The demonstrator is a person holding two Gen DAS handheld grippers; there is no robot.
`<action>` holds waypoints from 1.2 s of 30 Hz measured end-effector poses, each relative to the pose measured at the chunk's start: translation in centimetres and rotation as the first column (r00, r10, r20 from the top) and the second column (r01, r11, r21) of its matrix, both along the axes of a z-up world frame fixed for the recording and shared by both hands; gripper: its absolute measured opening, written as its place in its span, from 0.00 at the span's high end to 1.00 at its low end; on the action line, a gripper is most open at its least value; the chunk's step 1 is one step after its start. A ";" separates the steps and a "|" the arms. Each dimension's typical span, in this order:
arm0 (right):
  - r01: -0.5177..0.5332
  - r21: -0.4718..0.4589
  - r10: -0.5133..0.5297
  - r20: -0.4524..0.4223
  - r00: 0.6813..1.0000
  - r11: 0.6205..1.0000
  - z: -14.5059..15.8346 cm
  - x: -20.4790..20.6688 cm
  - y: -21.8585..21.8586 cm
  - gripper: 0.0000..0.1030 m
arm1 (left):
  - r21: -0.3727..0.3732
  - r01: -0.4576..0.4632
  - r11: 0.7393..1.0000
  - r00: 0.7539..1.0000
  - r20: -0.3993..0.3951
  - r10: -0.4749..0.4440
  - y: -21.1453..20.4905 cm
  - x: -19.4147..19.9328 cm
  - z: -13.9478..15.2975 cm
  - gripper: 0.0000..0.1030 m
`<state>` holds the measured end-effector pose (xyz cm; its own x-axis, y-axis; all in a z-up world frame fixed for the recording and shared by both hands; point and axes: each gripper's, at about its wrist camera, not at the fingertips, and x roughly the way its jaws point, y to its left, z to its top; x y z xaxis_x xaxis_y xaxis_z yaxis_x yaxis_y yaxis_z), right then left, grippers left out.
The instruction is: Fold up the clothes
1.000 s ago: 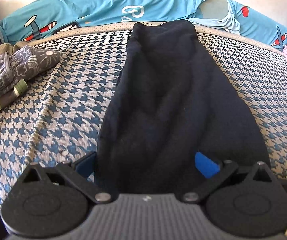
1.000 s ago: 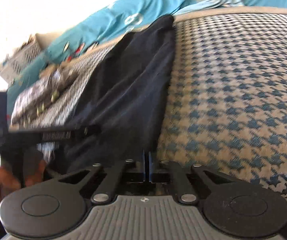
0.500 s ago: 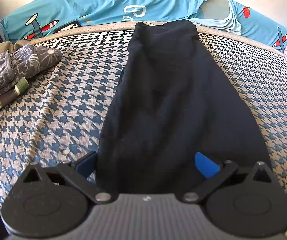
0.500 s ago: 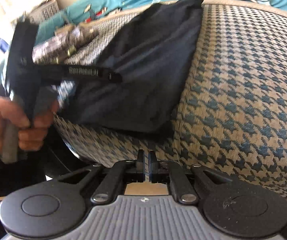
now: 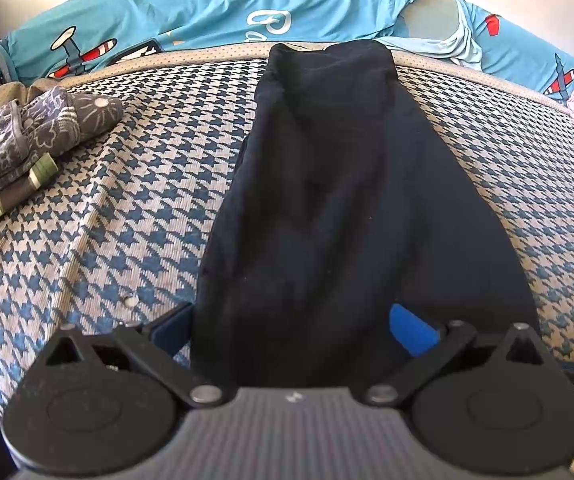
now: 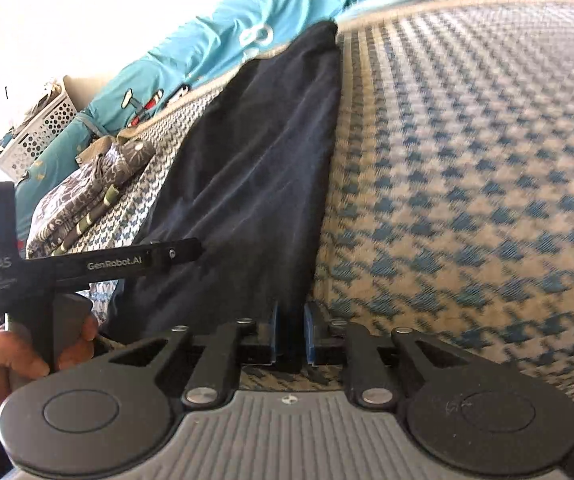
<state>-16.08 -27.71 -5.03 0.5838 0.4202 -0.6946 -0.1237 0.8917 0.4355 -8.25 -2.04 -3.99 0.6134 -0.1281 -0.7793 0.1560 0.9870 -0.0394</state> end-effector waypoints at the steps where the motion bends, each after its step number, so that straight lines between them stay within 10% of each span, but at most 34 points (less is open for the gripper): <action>1: -0.019 -0.011 0.019 0.008 1.000 1.000 0.0 -0.1 0.4 0.83 | -0.001 -0.001 1.000 1.000 0.000 0.001 0.0 0.0 0.0 0.00; 15: -0.256 -0.118 0.256 -0.012 0.967 0.960 0.4 -2.8 3.7 0.94 | -0.021 -0.015 1.000 1.000 -0.006 0.015 0.3 0.0 0.2 0.00; 26: -0.049 -0.055 0.053 0.071 0.996 0.997 2.0 -2.5 0.6 0.86 | -0.018 0.011 1.000 1.000 -0.004 -0.011 -0.2 -0.6 0.3 0.00; 36: 0.003 0.096 0.000 -0.026 1.000 0.995 -0.2 0.8 0.6 0.74 | -0.025 0.006 1.000 1.000 -0.007 -0.006 0.0 -0.5 0.2 0.00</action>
